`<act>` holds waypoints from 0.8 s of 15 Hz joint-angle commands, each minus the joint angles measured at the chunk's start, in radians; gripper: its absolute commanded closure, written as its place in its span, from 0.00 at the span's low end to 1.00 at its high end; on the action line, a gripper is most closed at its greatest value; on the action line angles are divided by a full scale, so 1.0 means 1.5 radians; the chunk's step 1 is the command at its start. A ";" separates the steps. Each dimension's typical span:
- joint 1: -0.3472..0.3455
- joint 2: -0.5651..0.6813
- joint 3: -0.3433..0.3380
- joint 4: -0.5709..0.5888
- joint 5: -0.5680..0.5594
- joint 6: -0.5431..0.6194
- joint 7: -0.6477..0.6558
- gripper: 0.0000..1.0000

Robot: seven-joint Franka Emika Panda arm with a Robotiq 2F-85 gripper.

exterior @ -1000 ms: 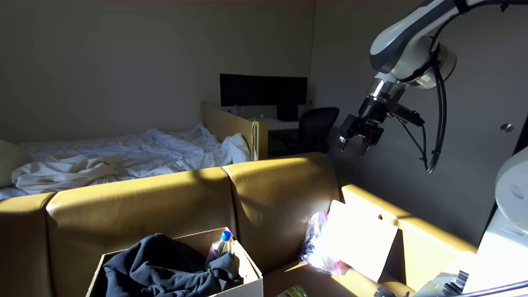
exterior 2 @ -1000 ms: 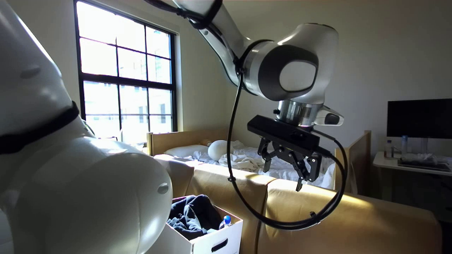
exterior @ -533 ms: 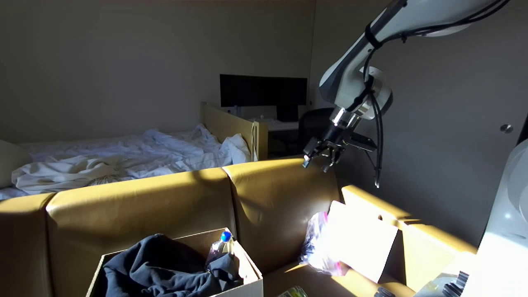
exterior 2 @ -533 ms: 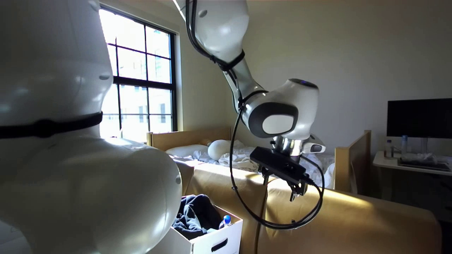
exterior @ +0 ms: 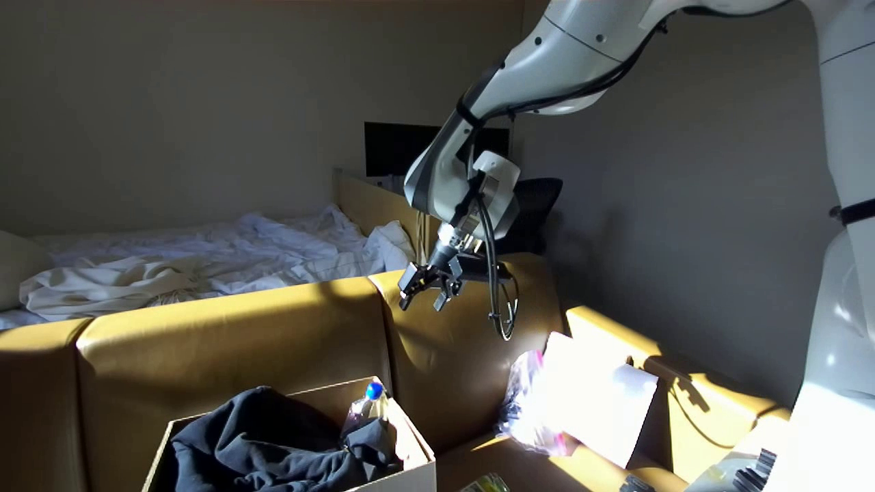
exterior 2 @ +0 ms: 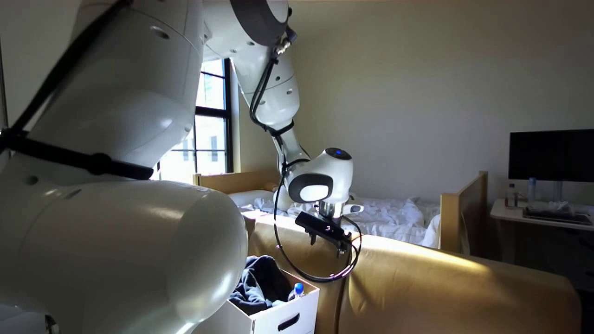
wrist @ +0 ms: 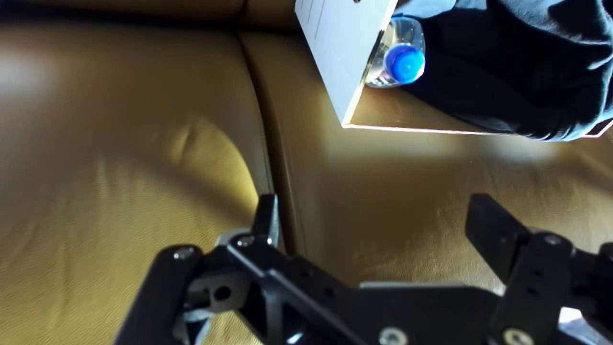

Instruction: Remove the bottle from the box

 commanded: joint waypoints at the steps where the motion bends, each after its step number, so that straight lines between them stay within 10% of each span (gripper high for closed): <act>1: 0.004 0.142 0.011 0.118 0.006 0.002 0.064 0.00; 5: 0.011 0.255 0.014 0.192 0.000 -0.024 0.160 0.00; 6: -0.071 0.272 0.104 0.206 -0.073 -0.003 0.213 0.00; 12: -0.065 0.321 0.148 0.299 -0.316 -0.024 0.419 0.00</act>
